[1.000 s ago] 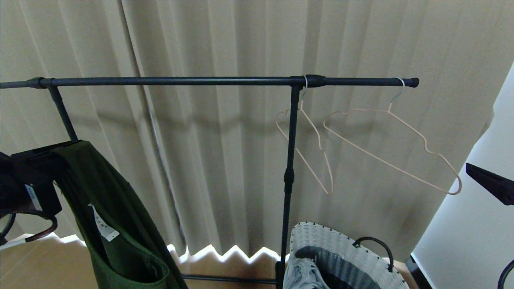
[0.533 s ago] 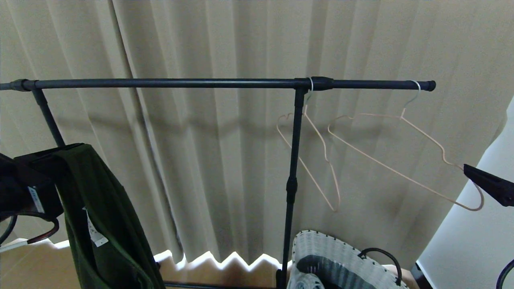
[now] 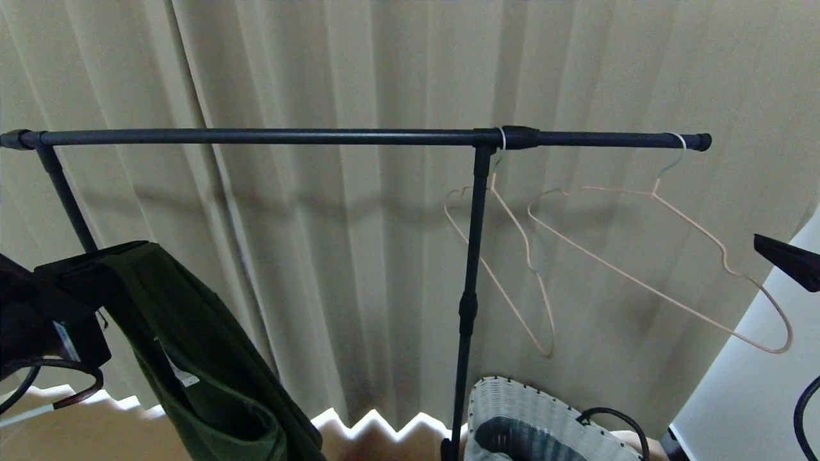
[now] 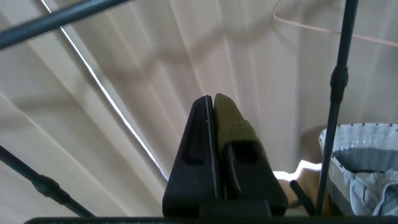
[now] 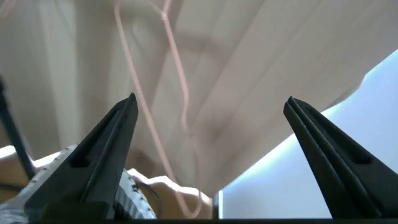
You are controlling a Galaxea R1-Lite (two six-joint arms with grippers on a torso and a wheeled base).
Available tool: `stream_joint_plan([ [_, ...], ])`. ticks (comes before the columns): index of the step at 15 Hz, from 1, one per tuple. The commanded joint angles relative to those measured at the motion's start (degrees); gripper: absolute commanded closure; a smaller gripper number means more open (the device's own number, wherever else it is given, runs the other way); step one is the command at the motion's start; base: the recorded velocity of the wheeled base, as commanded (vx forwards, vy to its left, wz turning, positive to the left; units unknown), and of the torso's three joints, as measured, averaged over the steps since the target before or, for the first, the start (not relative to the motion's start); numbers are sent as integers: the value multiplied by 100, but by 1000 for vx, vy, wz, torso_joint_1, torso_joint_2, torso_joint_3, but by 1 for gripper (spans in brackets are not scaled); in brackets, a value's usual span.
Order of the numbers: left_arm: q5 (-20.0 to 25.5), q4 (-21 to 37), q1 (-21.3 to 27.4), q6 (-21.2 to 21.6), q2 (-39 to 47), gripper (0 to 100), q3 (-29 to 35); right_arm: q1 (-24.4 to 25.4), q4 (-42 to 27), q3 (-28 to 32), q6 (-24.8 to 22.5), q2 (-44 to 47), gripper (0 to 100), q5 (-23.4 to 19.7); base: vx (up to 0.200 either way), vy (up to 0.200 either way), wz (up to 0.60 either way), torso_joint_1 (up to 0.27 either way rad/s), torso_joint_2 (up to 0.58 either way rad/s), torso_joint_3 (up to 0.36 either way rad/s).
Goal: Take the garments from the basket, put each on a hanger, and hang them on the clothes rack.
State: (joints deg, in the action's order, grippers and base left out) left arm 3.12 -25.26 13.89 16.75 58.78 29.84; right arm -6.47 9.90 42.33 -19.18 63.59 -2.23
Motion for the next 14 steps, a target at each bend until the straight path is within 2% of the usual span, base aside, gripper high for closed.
stream_joint_plan([
  [1, -4, -5, -9, 4, -78, 100, -22, -91, -313, 549, -42, 664, 0, -49, 0, 0, 0, 0, 0, 0],
  [4, -13, -5, -17, -5, -60, 100, 4, -170, -1570, 1480, -324, 1112, 0, -216, 0, 0, 0, 0, 0, 0],
  [6, -4, -5, -17, -5, -60, 100, -5, -381, -2080, 1902, -754, 1490, 0, -594, 0, 0, 0, 0, 0, 0],
  [8, -4, -5, -9, -5, -60, 100, -5, -574, -2080, 1937, -965, 1877, 0, -814, 0, 0, 0, 0, 0, 0],
  [10, -4, -5, 0, -14, -60, 100, 4, -750, -2071, 1946, -983, 2123, 0, -1464, 0, 0, 0, 0, 0, 0],
  [11, -4, -5, 9, -14, -69, 100, -5, -820, -2071, 1955, -983, 2202, 0, -1631, 0, 0, 0, 0, 0, 0],
  [14, 4, -5, 27, -5, -86, 100, 13, -838, -2036, 1964, -956, 2395, 0, -1825, 0, 0, 0, 0, 0, 0],
])
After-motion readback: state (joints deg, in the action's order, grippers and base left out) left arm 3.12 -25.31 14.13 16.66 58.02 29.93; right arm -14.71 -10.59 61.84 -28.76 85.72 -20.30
